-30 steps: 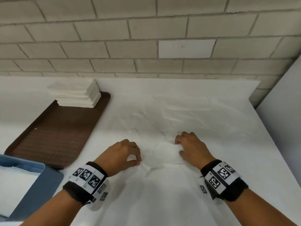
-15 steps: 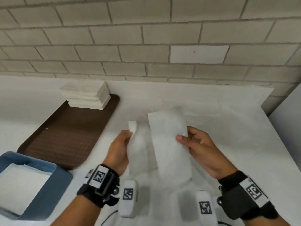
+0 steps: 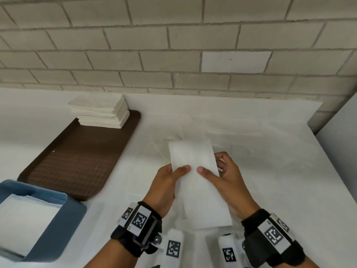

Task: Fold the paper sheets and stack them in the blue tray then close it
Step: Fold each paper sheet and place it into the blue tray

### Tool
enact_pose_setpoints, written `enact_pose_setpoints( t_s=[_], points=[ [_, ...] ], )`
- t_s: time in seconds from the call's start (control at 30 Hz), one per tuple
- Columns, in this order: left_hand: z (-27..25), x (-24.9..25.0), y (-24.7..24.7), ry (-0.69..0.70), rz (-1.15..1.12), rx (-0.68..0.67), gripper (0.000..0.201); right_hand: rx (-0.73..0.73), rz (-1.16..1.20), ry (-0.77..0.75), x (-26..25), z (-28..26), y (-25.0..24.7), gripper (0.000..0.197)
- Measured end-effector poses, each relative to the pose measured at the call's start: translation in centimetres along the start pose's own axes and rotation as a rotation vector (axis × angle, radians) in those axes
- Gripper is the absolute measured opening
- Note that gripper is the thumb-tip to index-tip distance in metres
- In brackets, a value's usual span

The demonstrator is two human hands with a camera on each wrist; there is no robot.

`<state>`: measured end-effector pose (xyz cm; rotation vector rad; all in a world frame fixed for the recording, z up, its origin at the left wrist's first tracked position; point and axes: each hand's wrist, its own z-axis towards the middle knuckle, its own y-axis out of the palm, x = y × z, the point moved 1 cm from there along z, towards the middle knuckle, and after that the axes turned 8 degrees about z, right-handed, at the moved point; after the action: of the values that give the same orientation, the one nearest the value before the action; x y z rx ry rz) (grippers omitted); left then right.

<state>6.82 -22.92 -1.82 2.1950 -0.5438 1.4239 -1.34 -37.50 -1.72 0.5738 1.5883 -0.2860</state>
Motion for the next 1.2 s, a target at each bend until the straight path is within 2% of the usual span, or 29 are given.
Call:
enact_pose_setpoints(
  t_s=[0.13, 0.3, 0.33, 0.47, 0.53, 0.67, 0.8, 0.87, 0.97, 1.07, 1.2],
  points=[
    [-0.6, 0.5, 0.1, 0.036, 0.06, -0.038, 0.036, -0.056, -0.132, -0.058, 0.0, -0.4, 1.1, 0.044],
    [-1.8, 1.2, 0.1, 0.127, 0.172, -0.108, 0.038, -0.152, -0.245, -0.172, 0.0, -0.8, 2.5, 0.023],
    [-2.1, 1.2, 0.1, 0.164, 0.212, -0.091, 0.037, -0.16, -0.211, -0.175, 0.1, -0.9, 2.7, 0.025],
    [-2.9, 1.8, -0.7, 0.364, 0.258, 0.056, 0.024, -0.165, -0.061, -0.134, 0.5, -1.1, 2.5, 0.055],
    [-2.9, 1.2, -1.1, 0.424, 0.295, 0.112, 0.02, -0.128, -0.088, -0.162, 0.6, -1.1, 2.1, 0.053],
    [-2.6, -2.3, -1.6, 0.328, 0.445, 0.161, 0.018, -0.078, -0.076, -0.136, 0.6, -1.7, 1.8, 0.032],
    [-2.8, -1.8, -3.0, 0.32, 0.307, 0.244, 0.017, -0.172, -0.148, -0.059, 0.3, -2.5, 2.5, 0.023],
    [-3.5, 0.4, -4.1, 0.357, 0.151, 0.275, 0.021, -0.267, -0.23, -0.064, 0.0, -2.8, 4.2, 0.024],
    [-5.1, 3.0, -6.7, 0.387, -0.058, 0.297, 0.033, -0.383, -0.283, -0.15, -0.5, -3.2, 8.2, 0.028],
    [-7.3, 4.7, -11.7, 0.393, -0.107, 0.396, 0.034, -0.482, -0.31, -0.218, -0.3, -3.6, 13.6, 0.024],
    [-11.0, 7.0, -21.7, 0.425, -0.096, 0.62, 0.034, -0.649, -0.397, -0.255, 0.5, -4.2, 22.1, 0.027]
  ],
)
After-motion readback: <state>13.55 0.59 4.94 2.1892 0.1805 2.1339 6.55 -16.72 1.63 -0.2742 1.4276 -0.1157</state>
